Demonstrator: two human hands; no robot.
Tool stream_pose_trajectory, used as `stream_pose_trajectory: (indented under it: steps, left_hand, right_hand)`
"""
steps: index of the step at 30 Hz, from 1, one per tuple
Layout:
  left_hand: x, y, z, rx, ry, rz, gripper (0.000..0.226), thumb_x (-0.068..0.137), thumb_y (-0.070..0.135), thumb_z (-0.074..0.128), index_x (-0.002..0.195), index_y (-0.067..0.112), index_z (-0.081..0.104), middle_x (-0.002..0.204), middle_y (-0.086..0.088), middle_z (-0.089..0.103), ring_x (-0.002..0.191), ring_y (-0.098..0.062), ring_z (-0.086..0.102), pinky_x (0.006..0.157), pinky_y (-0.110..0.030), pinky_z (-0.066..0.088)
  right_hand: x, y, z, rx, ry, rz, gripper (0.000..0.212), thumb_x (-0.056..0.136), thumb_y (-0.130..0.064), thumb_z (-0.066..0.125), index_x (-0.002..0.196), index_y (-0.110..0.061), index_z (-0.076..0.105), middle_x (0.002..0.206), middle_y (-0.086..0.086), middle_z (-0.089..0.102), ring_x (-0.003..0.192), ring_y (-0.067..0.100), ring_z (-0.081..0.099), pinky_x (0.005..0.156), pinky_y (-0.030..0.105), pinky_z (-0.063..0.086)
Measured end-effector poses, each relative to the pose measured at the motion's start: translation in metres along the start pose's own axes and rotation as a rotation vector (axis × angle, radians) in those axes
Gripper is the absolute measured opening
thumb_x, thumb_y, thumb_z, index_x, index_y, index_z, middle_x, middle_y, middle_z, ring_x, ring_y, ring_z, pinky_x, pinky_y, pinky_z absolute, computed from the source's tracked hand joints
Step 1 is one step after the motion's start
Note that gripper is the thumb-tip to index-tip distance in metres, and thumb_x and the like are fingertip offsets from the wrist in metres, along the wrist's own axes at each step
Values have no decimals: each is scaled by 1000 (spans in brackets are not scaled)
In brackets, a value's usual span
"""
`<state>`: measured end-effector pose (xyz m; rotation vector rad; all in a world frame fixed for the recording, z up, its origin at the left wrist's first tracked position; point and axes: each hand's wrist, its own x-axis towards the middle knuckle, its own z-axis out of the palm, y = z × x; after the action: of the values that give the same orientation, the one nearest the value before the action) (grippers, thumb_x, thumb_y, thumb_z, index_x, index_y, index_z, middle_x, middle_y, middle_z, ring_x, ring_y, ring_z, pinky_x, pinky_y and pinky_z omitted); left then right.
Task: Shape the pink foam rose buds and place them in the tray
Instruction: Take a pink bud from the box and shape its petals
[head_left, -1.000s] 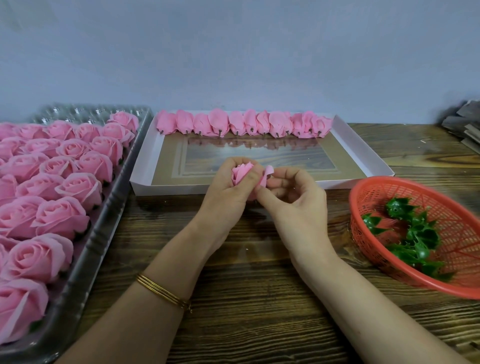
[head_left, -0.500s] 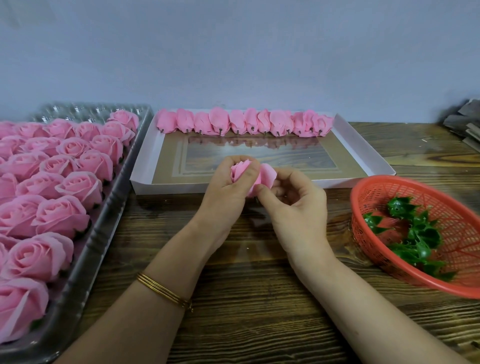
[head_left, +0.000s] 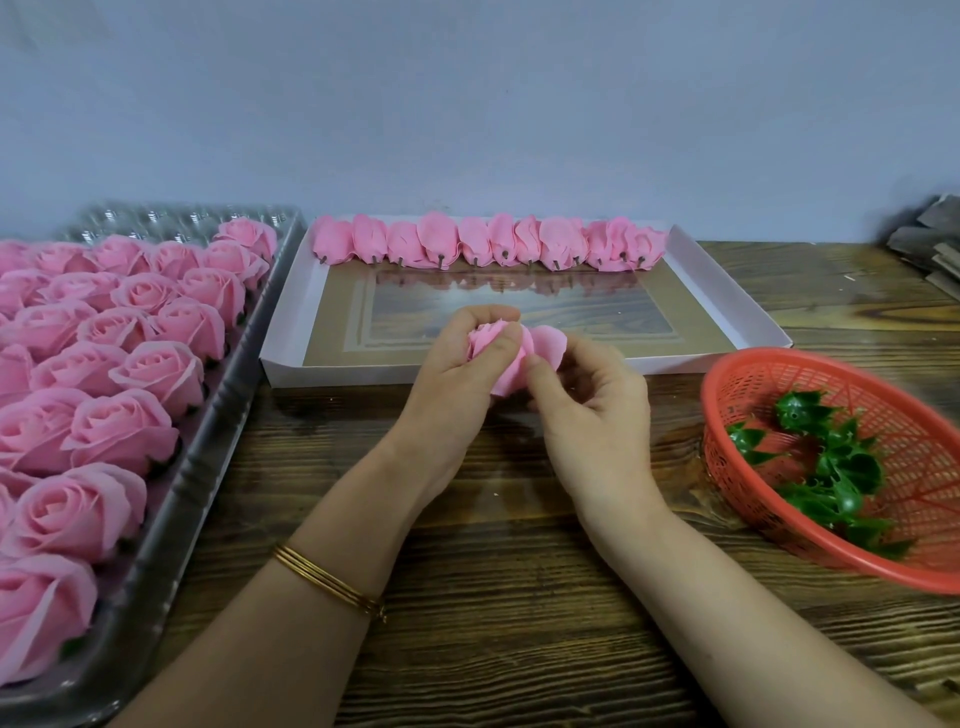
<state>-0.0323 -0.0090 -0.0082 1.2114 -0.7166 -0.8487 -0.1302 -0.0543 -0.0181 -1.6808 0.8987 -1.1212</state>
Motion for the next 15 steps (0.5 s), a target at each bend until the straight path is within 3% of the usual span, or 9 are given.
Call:
stream_pose_trajectory:
  steps: [3,6,12,15]
  left_hand:
    - [0,-1,0,7,9,6,11,87,26,61,97,25,64,121,-19,61,113,-34,61,100,-49,50]
    - [2,-3,0,9,35,4,10,97,14,56,98,22,62,123,-21,60,109,-30,62,102,-51,47]
    - [2,0,0,1,70,-18,7,98,15,54,100,18,60,121,-22,60,103,-24,61,102,-50,48]
    - [2,-1,0,0,61,-10,7,99,15,53,102,14,59,110,-18,62,100,-22,59,102,-52,47]
  right_hand:
    - [0,1,0,53,47,-6,9,86,-19,70,83,-20,62,66,-14,59,59,5,52,60,22,44]
    - [-1,1,0,58,71,-29,12,85,-17,70,80,-19,60,58,-17,54,54,0,46,56,15,39]
    - [-5,-3,0,36,81,-151,16,86,-10,68,76,-17,58,68,-6,58,62,9,51,61,21,44]
    - [-7,-4,1,15,57,-182,16,85,-12,70,75,-17,58,72,1,60,65,15,53,63,29,46]
